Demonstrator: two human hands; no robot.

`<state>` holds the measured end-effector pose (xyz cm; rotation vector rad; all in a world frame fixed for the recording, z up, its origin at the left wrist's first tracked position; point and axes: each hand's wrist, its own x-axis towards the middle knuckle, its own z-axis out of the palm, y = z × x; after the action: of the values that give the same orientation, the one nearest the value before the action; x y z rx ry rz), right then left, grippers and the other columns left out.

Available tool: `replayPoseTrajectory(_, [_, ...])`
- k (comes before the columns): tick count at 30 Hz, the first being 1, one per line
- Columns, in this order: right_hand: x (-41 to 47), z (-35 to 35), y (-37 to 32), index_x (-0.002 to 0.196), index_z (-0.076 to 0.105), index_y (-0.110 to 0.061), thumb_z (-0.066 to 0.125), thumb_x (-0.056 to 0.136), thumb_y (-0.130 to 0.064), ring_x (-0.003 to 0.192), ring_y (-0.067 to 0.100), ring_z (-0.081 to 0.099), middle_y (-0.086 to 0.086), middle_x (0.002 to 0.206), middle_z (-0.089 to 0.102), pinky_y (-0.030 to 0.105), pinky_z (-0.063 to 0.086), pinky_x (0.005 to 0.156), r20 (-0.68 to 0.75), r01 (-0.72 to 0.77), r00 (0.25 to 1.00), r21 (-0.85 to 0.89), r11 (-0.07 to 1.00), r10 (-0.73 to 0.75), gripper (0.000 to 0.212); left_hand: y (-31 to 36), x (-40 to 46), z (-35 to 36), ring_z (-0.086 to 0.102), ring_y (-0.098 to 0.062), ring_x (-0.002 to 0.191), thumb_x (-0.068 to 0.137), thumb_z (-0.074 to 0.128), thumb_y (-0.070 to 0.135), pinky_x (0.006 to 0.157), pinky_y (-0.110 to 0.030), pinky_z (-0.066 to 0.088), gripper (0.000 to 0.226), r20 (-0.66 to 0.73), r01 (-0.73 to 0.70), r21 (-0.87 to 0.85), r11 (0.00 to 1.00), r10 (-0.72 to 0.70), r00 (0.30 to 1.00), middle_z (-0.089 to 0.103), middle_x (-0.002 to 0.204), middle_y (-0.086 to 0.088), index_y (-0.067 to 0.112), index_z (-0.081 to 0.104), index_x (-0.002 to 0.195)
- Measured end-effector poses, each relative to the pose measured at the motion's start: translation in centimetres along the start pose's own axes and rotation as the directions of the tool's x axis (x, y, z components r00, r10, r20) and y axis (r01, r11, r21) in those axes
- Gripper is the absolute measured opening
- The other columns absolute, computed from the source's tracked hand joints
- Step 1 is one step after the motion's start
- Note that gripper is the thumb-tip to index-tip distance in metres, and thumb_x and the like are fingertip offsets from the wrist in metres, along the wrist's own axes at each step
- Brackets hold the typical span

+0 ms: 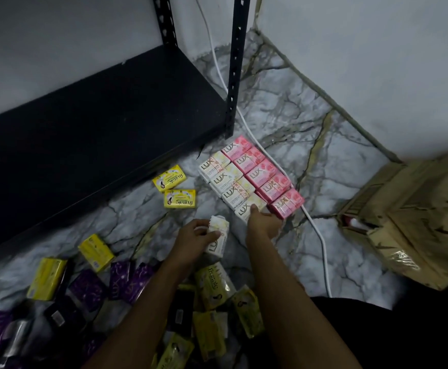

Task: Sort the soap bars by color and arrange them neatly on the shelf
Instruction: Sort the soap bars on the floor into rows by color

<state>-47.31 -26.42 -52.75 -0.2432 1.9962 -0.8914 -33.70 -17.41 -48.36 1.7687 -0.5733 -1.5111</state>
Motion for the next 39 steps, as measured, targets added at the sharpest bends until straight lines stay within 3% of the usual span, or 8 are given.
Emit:
replayPoseTrajectory(5, [-0.9, -2.5, 0.4, 0.107, 0.063, -0.007, 0.072, 0.088, -0.037, 0.085, 0.023, 0.063, 0.005, 0.095, 0.067, 0.034, 0.052, 0.075, 0.041, 0.019, 0.999, -0.02, 1.0, -0.019, 0.036, 1.0, 0.0, 0.9, 0.071, -0.023, 0.088, 0.085, 0.075, 0.003, 0.07, -0.033, 0.059, 0.022, 0.013, -0.045, 0.019, 0.999, 0.045, 0.999, 0.071, 0.105, -0.016, 0.013, 0.066, 0.102])
replayPoseTrajectory(8, [-3.4, -5.1, 1.8, 0.097, 0.07, -0.006, 0.065, 0.092, -0.046, 0.079, 0.026, 0.071, 0.01, 0.088, 0.074, 0.04, 0.058, 0.07, 0.378, -0.077, 0.925, 0.075, 0.994, 0.043, 0.04, 2.1, 0.0, 2.1, 0.072, -0.026, 0.092, 0.087, 0.074, 0.004, 0.081, -0.043, 0.06, 0.022, 0.027, -0.095, 0.054, 0.994, 0.093, 0.995, 0.073, 0.104, -0.015, 0.013, 0.068, 0.105])
replayPoseTrajectory(11, [-5.4, -6.5, 2.7, 0.109, 0.07, -0.003, 0.07, 0.092, -0.028, 0.095, 0.029, 0.073, 0.016, 0.104, 0.074, 0.043, 0.06, 0.079, 0.573, -0.076, 0.819, 0.146, 0.986, -0.021, 0.031, 3.1, 0.5, 3.3, 0.07, -0.021, 0.097, 0.094, 0.066, 0.012, 0.091, -0.046, 0.058, 0.025, 0.064, -0.155, 0.184, 0.971, 0.145, 0.987, 0.073, 0.105, -0.009, 0.006, 0.068, 0.118])
replayPoseTrajectory(16, [-4.0, -6.3, 1.8, 0.102, 0.069, 0.002, 0.075, 0.087, -0.01, 0.09, 0.031, 0.072, 0.018, 0.097, 0.073, 0.04, 0.061, 0.069, 0.423, -0.081, 0.906, 0.239, 0.968, -0.028, 0.02, 4.8, 1.9, 3.7, 0.062, -0.018, 0.11, 0.1, 0.052, 0.009, 0.094, -0.027, 0.048, 0.027, 0.096, -0.27, 0.513, 0.815, 0.257, 0.961, 0.069, 0.12, -0.007, 0.009, 0.07, 0.12])
replayPoseTrajectory(20, [-1.3, -4.6, 1.3, 0.085, 0.069, -0.006, 0.083, 0.079, -0.018, 0.083, 0.024, 0.072, 0.011, 0.086, 0.073, 0.04, 0.061, 0.07, 0.227, -0.035, 0.974, 0.157, 0.987, -0.002, 0.02, 6.8, 4.2, 3.4, 0.058, -0.018, 0.112, 0.096, 0.056, 0.004, 0.088, -0.018, 0.041, 0.027, 0.104, -0.351, 0.655, 0.67, 0.38, 0.919, 0.064, 0.123, -0.007, 0.01, 0.069, 0.119])
replayPoseTrajectory(27, [-1.3, -1.2, 0.8, 0.081, 0.065, -0.013, 0.077, 0.085, -0.027, 0.075, 0.018, 0.065, -0.001, 0.077, 0.065, 0.028, 0.048, 0.066, -0.019, 0.134, 0.991, 0.016, 0.991, -0.134, 0.019, 7.3, 9.2, 3.6, 0.026, -0.035, 0.144, 0.085, 0.074, 0.038, 0.115, -0.047, 0.03, 0.081, 0.093, -0.299, 0.866, 0.402, 0.457, 0.885, 0.029, 0.158, -0.014, 0.014, 0.034, 0.151])
replayPoseTrajectory(34, [-1.8, 0.8, 0.9, 0.115, 0.072, -0.014, 0.064, 0.095, -0.021, 0.075, 0.008, 0.06, 0.002, 0.099, 0.074, 0.013, 0.039, 0.057, -0.065, 0.246, 0.966, -0.067, 0.967, -0.25, 0.022, 5.7, 11.3, 3.8, 0.007, -0.038, 0.151, 0.088, 0.069, 0.046, 0.118, -0.049, 0.025, 0.084, 0.136, -0.277, 0.907, 0.318, 0.401, 0.906, 0.013, 0.163, -0.021, 0.011, 0.03, 0.153])
replayPoseTrajectory(39, [-2.3, 0.2, 0.9, 0.101, 0.073, -0.01, 0.063, 0.096, -0.027, 0.079, 0.017, 0.065, 0.005, 0.091, 0.072, 0.026, 0.047, 0.066, -0.022, 0.208, 0.977, -0.054, 0.977, -0.21, 0.02, 5.9, 9.8, 2.9, 0.011, -0.037, 0.151, 0.089, 0.068, 0.047, 0.118, -0.05, 0.026, 0.08, 0.15, -0.339, 0.865, 0.37, 0.454, 0.878, 0.019, 0.162, -0.019, 0.012, 0.035, 0.152])
